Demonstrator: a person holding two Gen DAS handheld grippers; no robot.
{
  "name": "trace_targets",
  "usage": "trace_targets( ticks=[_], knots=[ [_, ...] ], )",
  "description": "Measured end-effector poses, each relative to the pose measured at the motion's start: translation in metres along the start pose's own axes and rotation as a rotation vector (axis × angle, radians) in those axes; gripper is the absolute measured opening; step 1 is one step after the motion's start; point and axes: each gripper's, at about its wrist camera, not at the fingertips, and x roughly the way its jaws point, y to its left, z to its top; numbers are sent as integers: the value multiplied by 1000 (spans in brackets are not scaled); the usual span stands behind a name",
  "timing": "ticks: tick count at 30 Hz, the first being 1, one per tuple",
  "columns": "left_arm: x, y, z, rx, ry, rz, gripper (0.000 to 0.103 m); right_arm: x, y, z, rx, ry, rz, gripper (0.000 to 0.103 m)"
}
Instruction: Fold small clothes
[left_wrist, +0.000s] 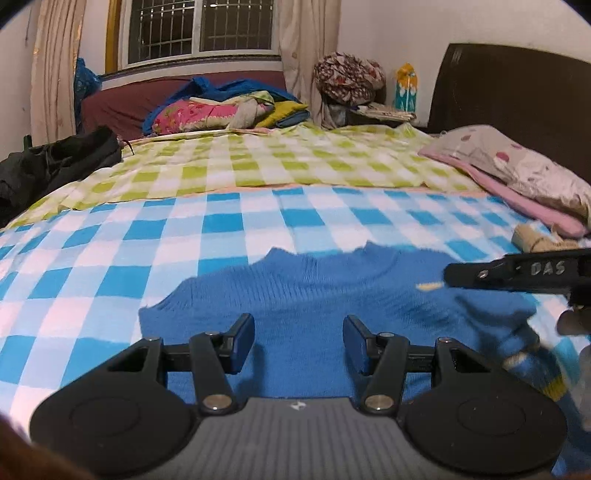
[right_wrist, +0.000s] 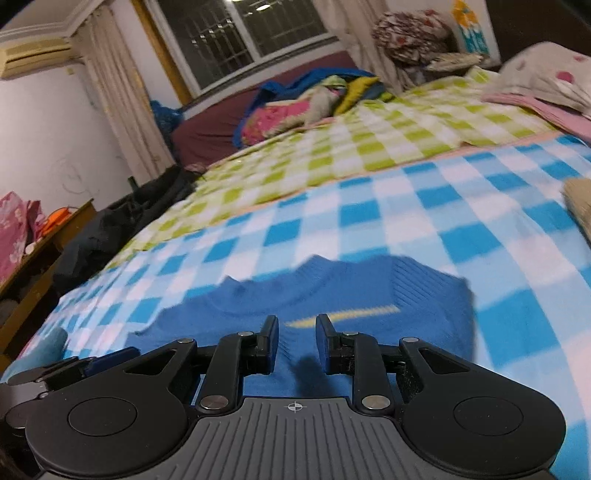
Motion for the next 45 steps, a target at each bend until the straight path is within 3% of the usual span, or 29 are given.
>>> trace_targets(
  ticks=[3, 7, 10, 21, 26, 45],
  knots=[
    [12, 1, 1, 3, 10, 8, 58, 16, 4, 4, -27, 25, -13, 23],
    [24, 8, -8, 4, 61, 25, 58, 38, -8, -2, -21, 96, -104, 20],
    [18, 12, -12, 4, 57, 31, 59, 31, -16, -7, 10, 81, -84, 21],
    [-21, 23, -27, -34, 79, 63, 59, -17, -4, -27, -46, 105, -126, 22],
    [-44, 24, -32, -54, 69, 58, 59, -51, -2, -34, -37, 85, -99, 24],
    [-147, 13, -102, -75, 107, -37, 59, -167, 3, -112, 25, 101, -62, 31]
  ],
)
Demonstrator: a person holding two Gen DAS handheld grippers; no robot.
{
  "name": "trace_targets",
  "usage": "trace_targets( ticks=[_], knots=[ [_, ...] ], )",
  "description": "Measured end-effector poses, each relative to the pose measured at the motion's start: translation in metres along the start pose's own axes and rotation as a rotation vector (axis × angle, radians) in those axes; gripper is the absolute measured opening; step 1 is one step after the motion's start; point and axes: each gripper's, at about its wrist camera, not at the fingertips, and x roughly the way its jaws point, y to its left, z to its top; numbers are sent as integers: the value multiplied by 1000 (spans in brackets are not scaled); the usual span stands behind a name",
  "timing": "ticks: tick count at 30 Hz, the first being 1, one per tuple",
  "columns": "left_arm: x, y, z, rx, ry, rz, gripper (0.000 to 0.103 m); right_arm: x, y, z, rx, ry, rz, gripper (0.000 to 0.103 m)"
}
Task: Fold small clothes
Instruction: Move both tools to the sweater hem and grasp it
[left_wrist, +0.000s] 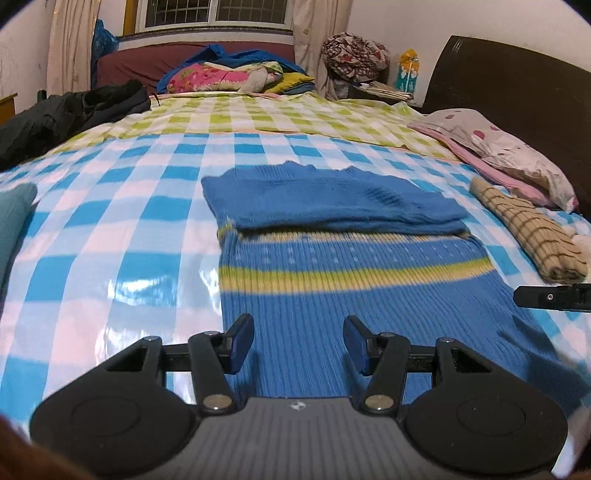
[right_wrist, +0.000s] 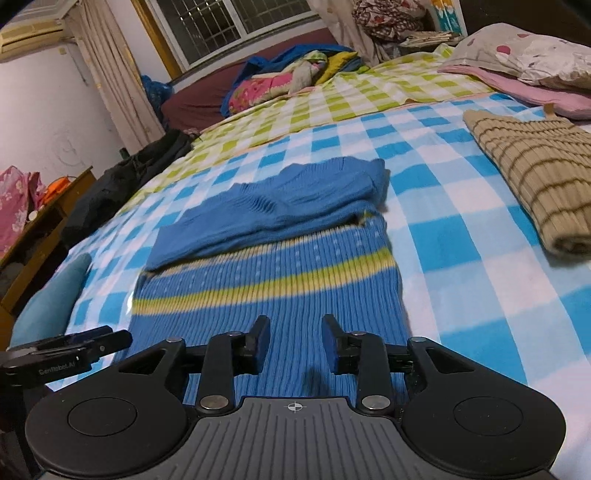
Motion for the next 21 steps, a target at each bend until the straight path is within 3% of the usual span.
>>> trace_targets(
  ticks=[9, 21],
  knots=[
    [-35, -2, -30, -13, -4, -5, 59, -39, -1, -40, -68, 21, -36, 31],
    [-56, 12, -73, -49, 40, 26, 59, -61, -16, -82, -45, 109, -104, 31]
  ],
)
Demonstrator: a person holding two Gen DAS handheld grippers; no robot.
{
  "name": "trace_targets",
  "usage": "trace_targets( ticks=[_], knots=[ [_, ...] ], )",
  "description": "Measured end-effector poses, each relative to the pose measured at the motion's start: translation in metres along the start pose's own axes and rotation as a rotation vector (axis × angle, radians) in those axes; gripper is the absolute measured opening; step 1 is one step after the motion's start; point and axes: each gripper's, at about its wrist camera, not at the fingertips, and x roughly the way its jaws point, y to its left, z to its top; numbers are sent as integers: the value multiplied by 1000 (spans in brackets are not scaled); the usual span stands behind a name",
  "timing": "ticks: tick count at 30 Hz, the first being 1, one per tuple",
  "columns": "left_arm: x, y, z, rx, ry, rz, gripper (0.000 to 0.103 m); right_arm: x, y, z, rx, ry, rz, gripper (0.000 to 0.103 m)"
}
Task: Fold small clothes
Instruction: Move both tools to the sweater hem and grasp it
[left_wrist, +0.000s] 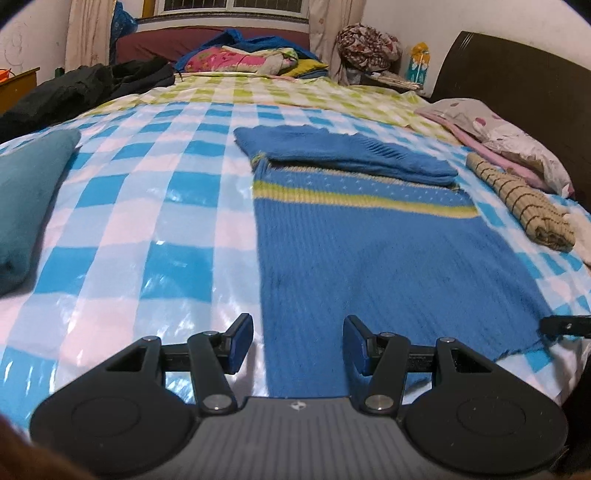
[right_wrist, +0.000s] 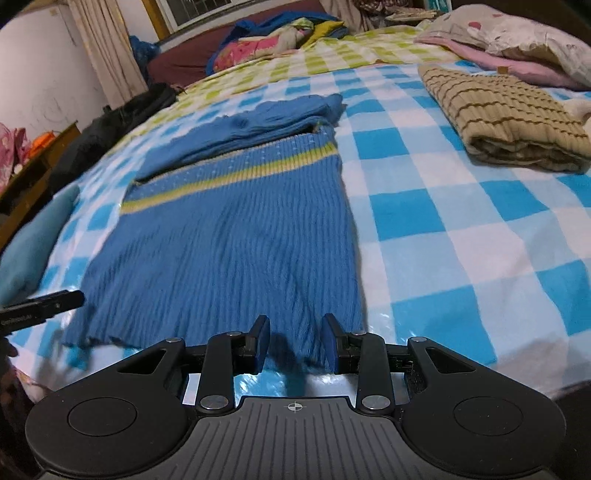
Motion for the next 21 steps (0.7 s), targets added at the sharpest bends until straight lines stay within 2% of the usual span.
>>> trace_targets(
  ticks=[4, 8, 11, 17, 21],
  knots=[
    [1, 3, -6, -43, 18, -16, 59, -3, -6, 2, 34, -24, -13, 31],
    [5, -1, -7, -35, 23, -21, 59, -4, -10, 7, 29, -61, -64, 31],
    [9, -4, -7, -25, 25, -14, 59, 2, -13, 9, 17, -52, -85, 31],
    [9, -1, -7, -36, 25, -8, 59, 3, -26, 11, 94, -53, -51, 31],
    [11, -4, -5, -28, 31, -14, 57, 4, -29, 12, 105, -56, -61, 31]
  ],
)
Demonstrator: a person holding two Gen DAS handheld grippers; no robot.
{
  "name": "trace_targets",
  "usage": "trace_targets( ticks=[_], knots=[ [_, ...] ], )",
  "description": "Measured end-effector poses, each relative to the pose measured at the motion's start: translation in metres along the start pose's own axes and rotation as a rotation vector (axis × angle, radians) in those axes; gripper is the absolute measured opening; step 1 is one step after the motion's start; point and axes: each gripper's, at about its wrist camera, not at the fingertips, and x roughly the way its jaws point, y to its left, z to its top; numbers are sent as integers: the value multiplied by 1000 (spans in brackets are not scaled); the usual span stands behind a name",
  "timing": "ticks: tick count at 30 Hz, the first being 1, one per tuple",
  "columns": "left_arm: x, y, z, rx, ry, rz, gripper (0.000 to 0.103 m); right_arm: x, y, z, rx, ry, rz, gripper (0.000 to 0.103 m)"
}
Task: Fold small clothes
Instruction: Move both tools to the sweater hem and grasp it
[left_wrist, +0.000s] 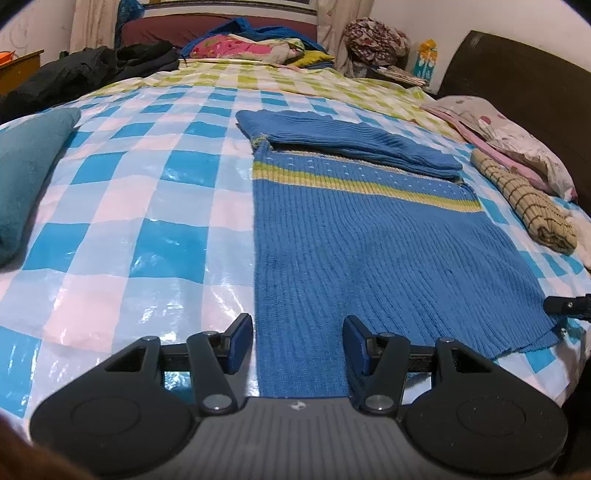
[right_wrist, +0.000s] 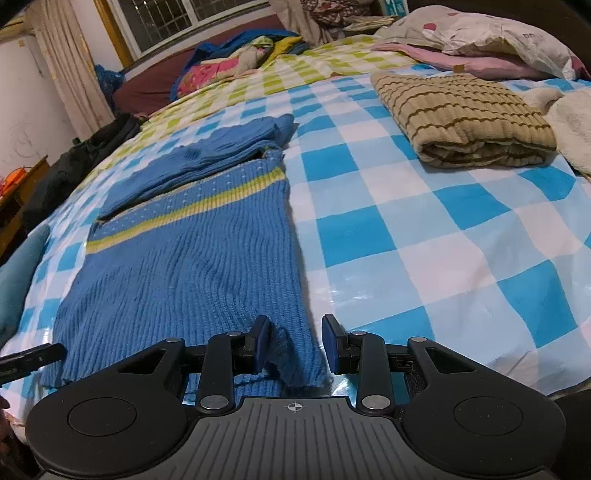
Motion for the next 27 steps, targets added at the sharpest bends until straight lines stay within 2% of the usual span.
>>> trace_targets(
  ticks=[4, 6, 14, 17, 19, 24, 27],
  knots=[
    [0, -3, 1, 13, 5, 8, 38, 2, -1, 0, 1, 12, -4, 31],
    [-1, 1, 3, -15, 16, -3, 36, 1, -3, 1, 5, 10, -1, 31],
    [-1, 6, 5, -58, 9, -2, 37, -1, -5, 3, 26, -18, -11, 31],
    [0, 5, 4, -52, 9, 9, 39, 0, -7, 4, 28, -28, -47, 32],
    [1, 4, 4, -41, 9, 11, 40, 3, -6, 4, 17, -11, -39, 33],
    [-1, 4, 5, -9, 32, -11, 40, 6, 11, -4, -83, 38, 12, 33],
    [-2, 4, 6, 22, 46, -13, 39, 8, 23, -7, -161, 55, -5, 33]
  ],
)
